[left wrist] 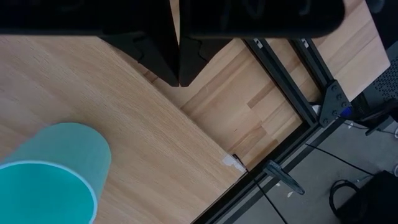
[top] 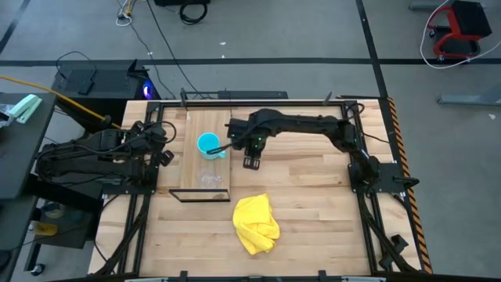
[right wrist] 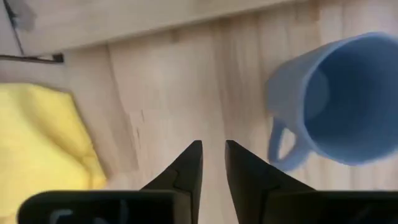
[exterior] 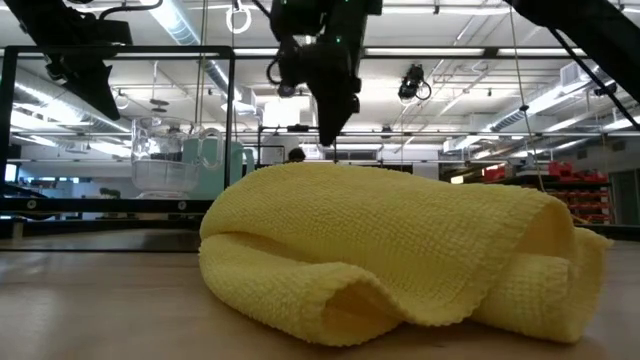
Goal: Stack small to large cups/mugs on shelf
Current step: Put the dark blue on the shelf
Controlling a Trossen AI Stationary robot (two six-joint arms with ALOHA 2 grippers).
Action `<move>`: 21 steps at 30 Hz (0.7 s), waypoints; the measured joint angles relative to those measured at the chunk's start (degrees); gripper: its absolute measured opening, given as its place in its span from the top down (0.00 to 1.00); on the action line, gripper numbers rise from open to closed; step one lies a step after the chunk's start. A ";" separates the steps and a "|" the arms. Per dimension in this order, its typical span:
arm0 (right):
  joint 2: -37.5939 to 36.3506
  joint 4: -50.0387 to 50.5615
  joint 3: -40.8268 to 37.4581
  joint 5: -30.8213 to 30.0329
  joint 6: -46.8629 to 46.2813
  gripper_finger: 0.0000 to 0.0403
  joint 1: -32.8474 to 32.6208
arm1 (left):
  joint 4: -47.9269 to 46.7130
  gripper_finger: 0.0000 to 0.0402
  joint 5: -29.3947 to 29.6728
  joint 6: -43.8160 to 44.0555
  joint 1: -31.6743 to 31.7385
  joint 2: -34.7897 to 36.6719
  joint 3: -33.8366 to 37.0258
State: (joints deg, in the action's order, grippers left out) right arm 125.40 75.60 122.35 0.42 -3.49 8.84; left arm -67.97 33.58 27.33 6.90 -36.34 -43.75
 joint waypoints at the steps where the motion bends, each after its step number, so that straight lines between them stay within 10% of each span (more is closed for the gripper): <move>1: 0.00 -1.96 -1.66 -0.09 -0.38 0.82 0.24 | -0.01 0.97 -0.01 -0.02 0.00 -0.02 0.00; 21: 0.09 -6.69 -13.85 -6.02 -2.29 0.89 6.19 | -0.03 0.96 -0.02 0.02 0.00 -0.02 0.00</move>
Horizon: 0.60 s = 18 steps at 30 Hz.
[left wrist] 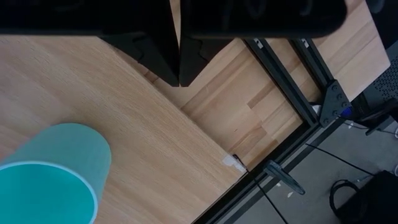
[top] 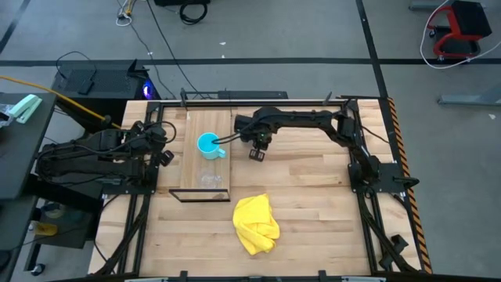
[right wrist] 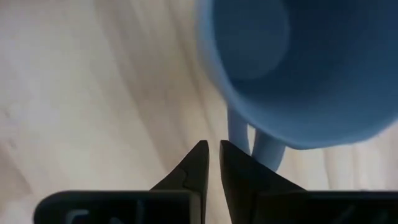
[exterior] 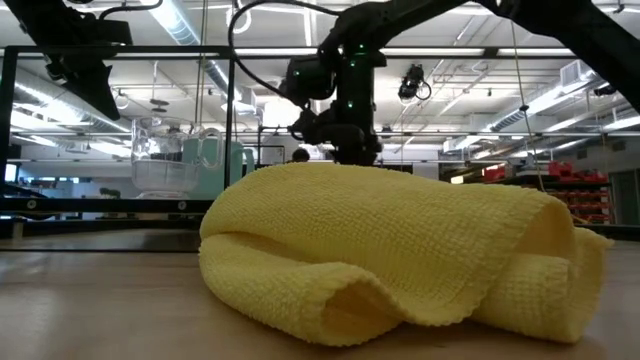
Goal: Stack small to large cups/mugs on shelf
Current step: Put the dark blue on the shelf
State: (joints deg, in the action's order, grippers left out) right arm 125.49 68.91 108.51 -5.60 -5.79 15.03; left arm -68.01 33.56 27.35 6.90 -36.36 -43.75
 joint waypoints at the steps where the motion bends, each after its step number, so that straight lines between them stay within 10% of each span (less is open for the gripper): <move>1: 0.00 -0.06 0.00 -0.22 0.15 0.89 0.39 | 0.00 0.95 0.00 0.00 0.00 0.00 0.00; 18: -10.33 -0.65 1.22 2.97 -4.14 0.87 0.65 | 0.02 0.97 0.00 -0.02 0.00 0.01 0.00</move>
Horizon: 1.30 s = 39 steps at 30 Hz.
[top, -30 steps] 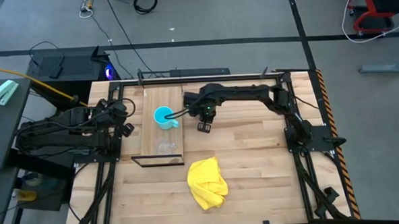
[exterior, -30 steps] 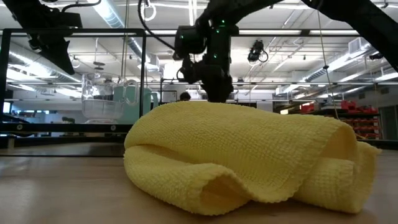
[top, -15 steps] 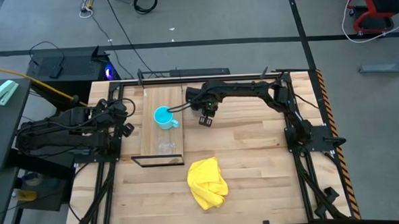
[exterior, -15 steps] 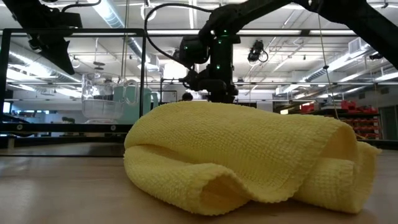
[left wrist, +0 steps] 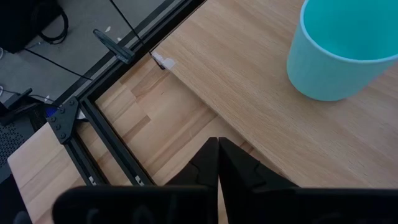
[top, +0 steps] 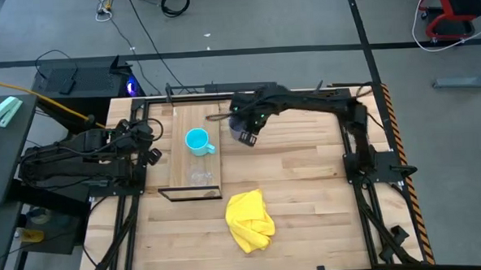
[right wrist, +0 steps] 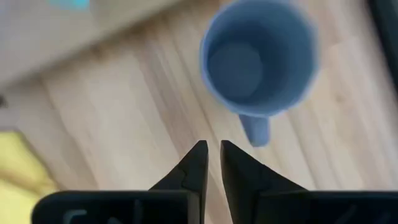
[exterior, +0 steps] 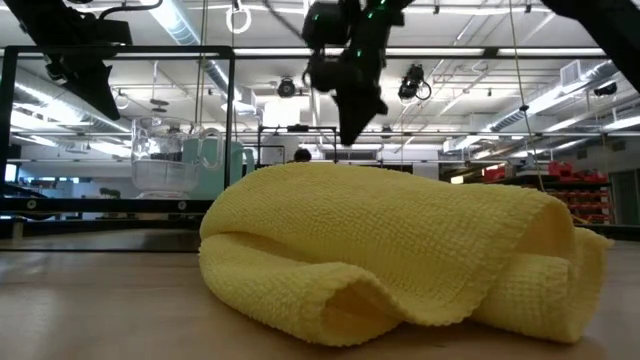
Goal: Stack small to large cups/mugs on shelf
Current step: Put the dark blue on the shelf
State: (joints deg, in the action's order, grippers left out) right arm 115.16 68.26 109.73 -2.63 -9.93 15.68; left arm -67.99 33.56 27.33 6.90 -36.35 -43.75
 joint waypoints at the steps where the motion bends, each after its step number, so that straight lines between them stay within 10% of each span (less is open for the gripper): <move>1: -1.27 -0.74 0.03 -0.09 -0.56 0.86 0.33 | -0.01 0.96 0.01 0.00 0.00 0.01 0.00; 16: 1.02 -7.03 0.02 6.09 -0.03 0.68 11.53 | 0.00 0.95 0.00 0.00 0.01 -0.01 0.00; 39: 7.60 -9.41 -0.19 6.07 2.16 0.68 11.84 | 0.00 0.96 0.00 0.00 0.00 0.01 0.00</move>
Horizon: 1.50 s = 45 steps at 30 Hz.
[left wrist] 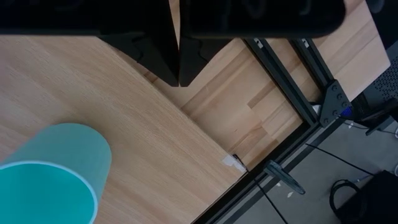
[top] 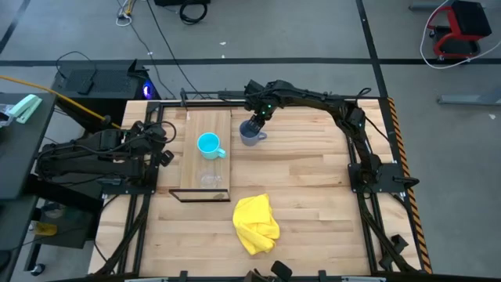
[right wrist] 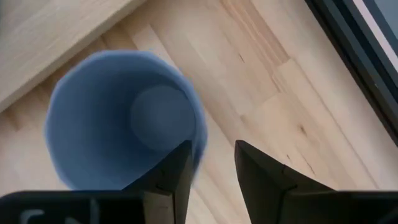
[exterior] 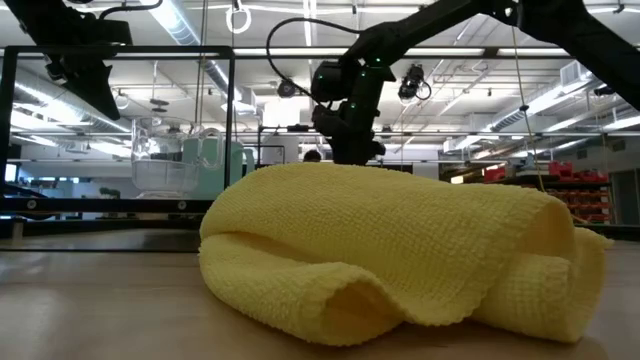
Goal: Stack small to large cups/mugs on shelf
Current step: Put the dark blue on the shelf
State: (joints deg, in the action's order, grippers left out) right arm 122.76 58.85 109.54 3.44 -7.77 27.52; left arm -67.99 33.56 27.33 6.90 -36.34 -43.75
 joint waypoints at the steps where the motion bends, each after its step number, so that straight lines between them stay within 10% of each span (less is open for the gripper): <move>1: 0.22 -0.42 -0.04 0.06 -0.01 0.68 -0.05 | 0.02 0.96 0.01 0.00 0.02 -0.01 0.00; 12: 1.94 -1.22 -0.16 0.04 0.16 0.71 -0.35 | 0.00 0.94 0.00 0.01 0.01 -0.02 0.00; 21: 1.94 -2.11 -0.16 0.24 2.19 0.96 -0.43 | 0.02 0.97 0.00 0.02 0.02 0.00 0.00; 45: 1.68 -4.84 17.87 3.21 7.96 0.97 -0.56 | 0.02 0.94 0.00 0.02 0.01 -0.02 0.00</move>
State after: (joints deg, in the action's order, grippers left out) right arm 124.44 54.00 127.42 6.65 0.19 26.96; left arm -67.96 33.57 27.35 6.90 -36.36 -43.75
